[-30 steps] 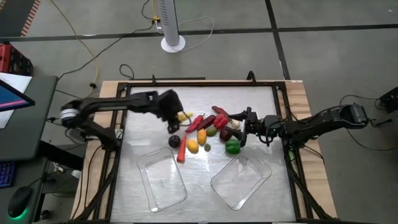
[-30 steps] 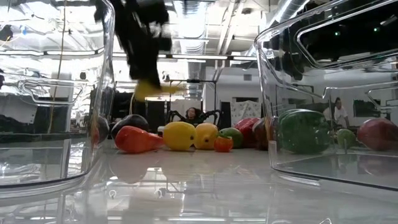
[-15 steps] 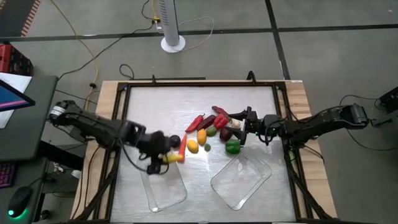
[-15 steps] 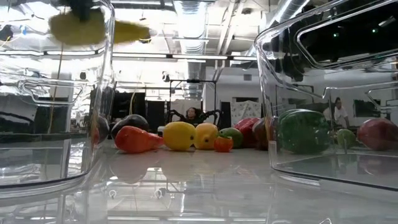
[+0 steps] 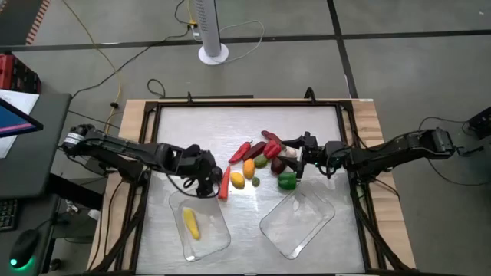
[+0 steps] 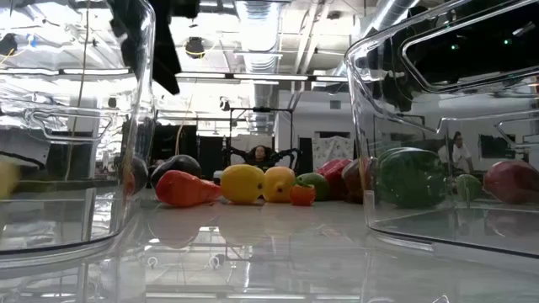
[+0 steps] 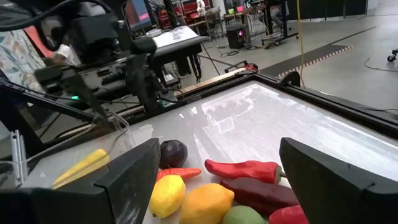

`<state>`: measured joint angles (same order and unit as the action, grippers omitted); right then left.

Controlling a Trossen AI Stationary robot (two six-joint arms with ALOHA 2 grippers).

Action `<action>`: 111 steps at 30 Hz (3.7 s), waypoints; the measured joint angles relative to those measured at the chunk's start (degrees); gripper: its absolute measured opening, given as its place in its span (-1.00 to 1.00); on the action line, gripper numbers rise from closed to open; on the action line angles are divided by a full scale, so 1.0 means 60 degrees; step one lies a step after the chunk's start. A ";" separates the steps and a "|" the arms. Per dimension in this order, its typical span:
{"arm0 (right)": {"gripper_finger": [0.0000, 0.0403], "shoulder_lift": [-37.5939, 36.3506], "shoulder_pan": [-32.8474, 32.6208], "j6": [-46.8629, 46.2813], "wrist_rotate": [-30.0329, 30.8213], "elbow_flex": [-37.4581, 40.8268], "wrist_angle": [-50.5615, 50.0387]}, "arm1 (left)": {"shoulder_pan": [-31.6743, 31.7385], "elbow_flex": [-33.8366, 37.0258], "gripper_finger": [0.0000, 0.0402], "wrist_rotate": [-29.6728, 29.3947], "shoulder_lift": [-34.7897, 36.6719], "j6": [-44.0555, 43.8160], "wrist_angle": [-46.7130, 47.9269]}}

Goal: Sort produce into baskets
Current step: Put the orange chili pepper into the left transparent bin, then put the red chili pepper into the left transparent bin

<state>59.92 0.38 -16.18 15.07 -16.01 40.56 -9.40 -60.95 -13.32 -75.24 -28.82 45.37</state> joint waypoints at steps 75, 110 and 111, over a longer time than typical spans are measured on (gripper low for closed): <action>0.77 0.0066 0.0149 -0.0122 0.0000 0.0000 -0.0237 | -0.1551 -0.0572 -0.15 0.0734 0.0652 -0.0163 0.1548; 0.77 0.0065 0.0196 0.0158 0.0003 0.0000 -0.0247 | 0.4041 -0.1344 0.12 0.2747 -0.6147 0.3535 -0.6201; 0.77 0.0066 0.0211 0.0177 0.0004 0.0000 -0.0234 | 0.4023 -0.1352 0.12 0.2907 -0.6215 0.3531 -0.6260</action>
<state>60.31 1.65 -15.11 15.09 -16.01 39.16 14.74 -69.06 4.12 -112.53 -7.64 7.80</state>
